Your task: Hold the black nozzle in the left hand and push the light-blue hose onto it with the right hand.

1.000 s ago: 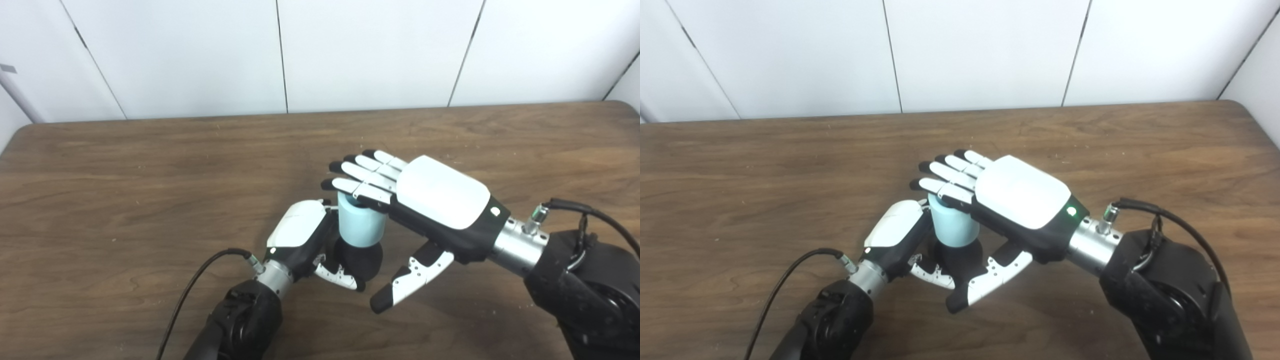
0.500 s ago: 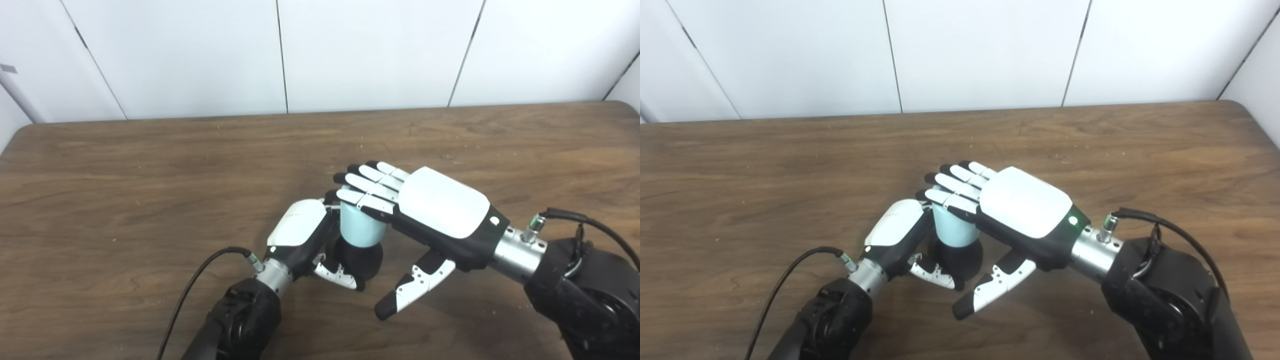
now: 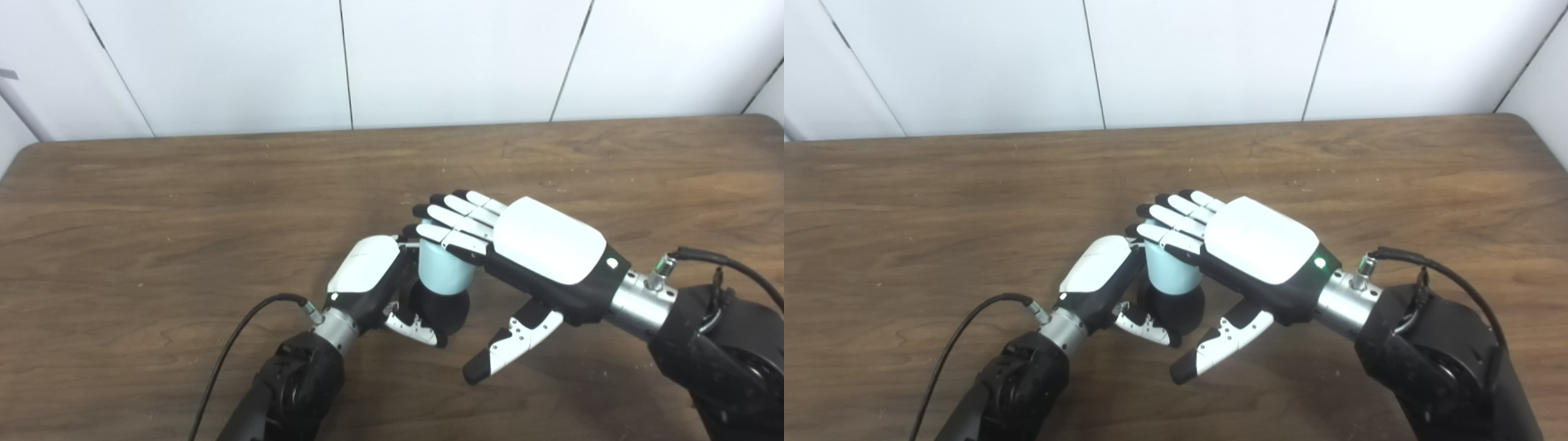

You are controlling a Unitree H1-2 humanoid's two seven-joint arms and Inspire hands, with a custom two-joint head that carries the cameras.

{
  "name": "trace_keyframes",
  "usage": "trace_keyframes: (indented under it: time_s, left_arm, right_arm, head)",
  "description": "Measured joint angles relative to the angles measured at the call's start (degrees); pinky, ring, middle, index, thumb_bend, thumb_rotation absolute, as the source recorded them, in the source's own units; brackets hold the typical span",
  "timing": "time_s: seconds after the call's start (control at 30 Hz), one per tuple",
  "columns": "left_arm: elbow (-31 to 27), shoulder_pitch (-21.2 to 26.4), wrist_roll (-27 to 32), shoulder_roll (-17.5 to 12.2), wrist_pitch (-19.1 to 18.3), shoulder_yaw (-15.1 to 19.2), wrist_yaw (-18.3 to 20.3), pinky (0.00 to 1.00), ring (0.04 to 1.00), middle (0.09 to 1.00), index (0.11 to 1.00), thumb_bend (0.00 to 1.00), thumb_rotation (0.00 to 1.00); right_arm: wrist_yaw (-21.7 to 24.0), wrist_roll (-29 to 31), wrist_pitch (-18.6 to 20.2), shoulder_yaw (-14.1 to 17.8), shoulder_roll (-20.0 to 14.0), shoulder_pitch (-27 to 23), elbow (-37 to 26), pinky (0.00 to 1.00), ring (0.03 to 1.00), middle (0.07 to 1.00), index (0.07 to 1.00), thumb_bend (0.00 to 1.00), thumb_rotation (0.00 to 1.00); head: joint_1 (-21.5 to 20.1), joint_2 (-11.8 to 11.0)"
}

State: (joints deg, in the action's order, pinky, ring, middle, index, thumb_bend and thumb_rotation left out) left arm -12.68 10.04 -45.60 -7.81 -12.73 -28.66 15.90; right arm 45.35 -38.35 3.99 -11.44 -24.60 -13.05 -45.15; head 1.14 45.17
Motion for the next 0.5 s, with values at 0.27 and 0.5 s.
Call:
trace_keyframes:
  time_s: [0.27, 0.5]
  left_arm:
    - [-0.02, -0.07, -0.01, -0.02, 0.01, -0.02, 0.00, 0.90, 0.712, 0.526, 0.468, 0.52, 0.00]
    - [-0.02, 0.03, -0.36, -0.03, 0.02, -0.02, 0.00, 0.90, 0.692, 0.492, 0.482, 0.52, 0.00]
  right_arm:
    - [-0.34, 1.79, -0.01, 1.31, -0.01, 0.30, 0.03, 1.00, 1.000, 1.000, 0.948, 0.69, 1.00]
    - [-1.98, 1.75, -0.06, 2.11, 0.09, 0.69, 0.45, 1.00, 1.000, 1.000, 0.947, 0.69, 1.00]
  head:
    - [-0.09, 0.26]
    - [0.26, 0.53]
